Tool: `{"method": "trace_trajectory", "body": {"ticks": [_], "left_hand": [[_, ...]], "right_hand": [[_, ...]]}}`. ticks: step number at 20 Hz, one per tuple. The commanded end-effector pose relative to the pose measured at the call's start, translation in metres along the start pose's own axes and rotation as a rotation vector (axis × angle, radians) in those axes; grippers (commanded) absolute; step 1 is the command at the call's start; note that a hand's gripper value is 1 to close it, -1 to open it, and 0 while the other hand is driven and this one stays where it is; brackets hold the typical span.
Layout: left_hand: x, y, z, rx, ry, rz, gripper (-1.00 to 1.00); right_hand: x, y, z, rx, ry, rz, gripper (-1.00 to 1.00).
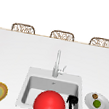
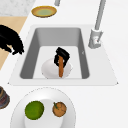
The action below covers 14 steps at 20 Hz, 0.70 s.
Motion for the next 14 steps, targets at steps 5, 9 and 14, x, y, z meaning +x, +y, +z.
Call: {"method": "trace_trajectory", "body": {"ticks": [5, 9, 14], "left_hand": [[-0.035, -0.028, 0.03, 0.08, -0.007, -0.044, 1.0], [-0.039, -0.035, 0.049, 0.129, -0.055, -0.007, 1.0], [-0.005, 0.004, 0.027, 0.147, -0.077, -0.021, -1.0]], "right_hand": [[0.0, 0.0, 0.0, 0.0, 0.0, 0.0, 0.0], [0.0, 0.0, 0.0, 0.0, 0.0, 0.0, 0.0], [0.0, 0.0, 0.0, 0.0, 0.0, 0.0, 0.0]]}}
